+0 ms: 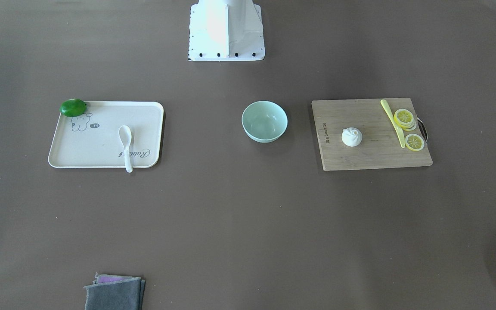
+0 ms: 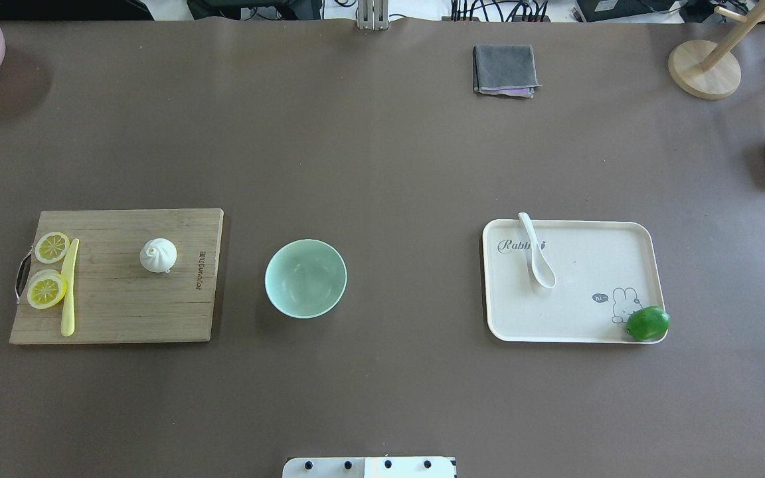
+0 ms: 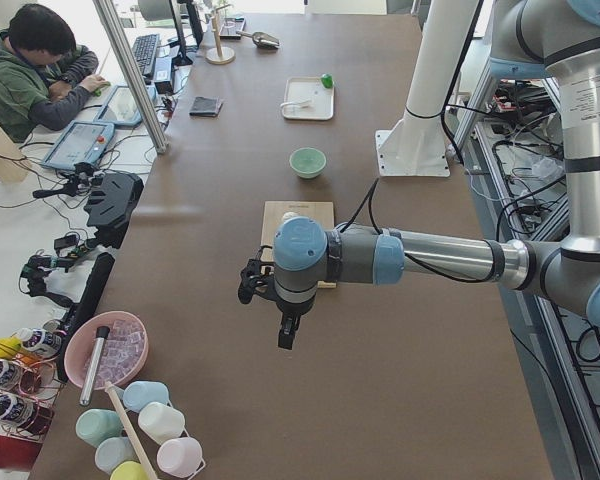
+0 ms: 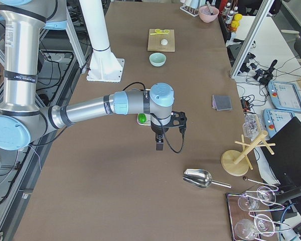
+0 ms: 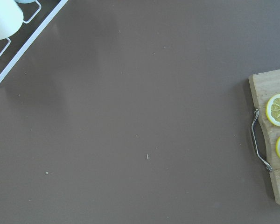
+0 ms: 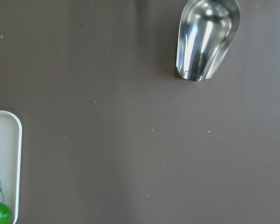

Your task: Put spoon and bun in bowl

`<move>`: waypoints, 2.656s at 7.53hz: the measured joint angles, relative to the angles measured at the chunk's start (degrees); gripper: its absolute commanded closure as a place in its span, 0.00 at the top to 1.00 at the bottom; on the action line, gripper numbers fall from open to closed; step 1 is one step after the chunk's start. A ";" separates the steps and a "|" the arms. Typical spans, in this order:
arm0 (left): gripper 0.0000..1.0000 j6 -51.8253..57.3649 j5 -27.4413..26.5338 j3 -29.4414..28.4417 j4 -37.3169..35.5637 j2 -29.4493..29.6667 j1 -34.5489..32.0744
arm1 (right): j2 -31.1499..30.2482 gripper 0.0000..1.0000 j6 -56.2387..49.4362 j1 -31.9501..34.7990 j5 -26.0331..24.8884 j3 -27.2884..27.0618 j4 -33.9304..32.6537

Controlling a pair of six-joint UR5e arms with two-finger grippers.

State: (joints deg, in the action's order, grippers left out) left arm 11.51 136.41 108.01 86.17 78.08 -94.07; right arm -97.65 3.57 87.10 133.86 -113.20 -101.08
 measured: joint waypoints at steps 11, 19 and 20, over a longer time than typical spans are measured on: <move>0.98 -2.07 0.16 -5.13 21.68 3.42 -0.16 | 2.03 1.00 -1.72 0.09 -0.95 1.55 21.05; 0.99 -26.34 3.77 -5.70 39.36 6.31 10.37 | 13.23 1.00 34.02 -22.89 -10.62 4.62 27.17; 0.99 -30.51 3.55 -5.73 41.73 6.79 13.98 | 14.59 1.00 40.29 -28.81 -15.31 4.71 29.18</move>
State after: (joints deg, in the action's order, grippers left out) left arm -19.00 139.96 102.28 127.90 84.87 -80.08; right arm -83.05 43.86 58.29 118.55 -108.49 -71.90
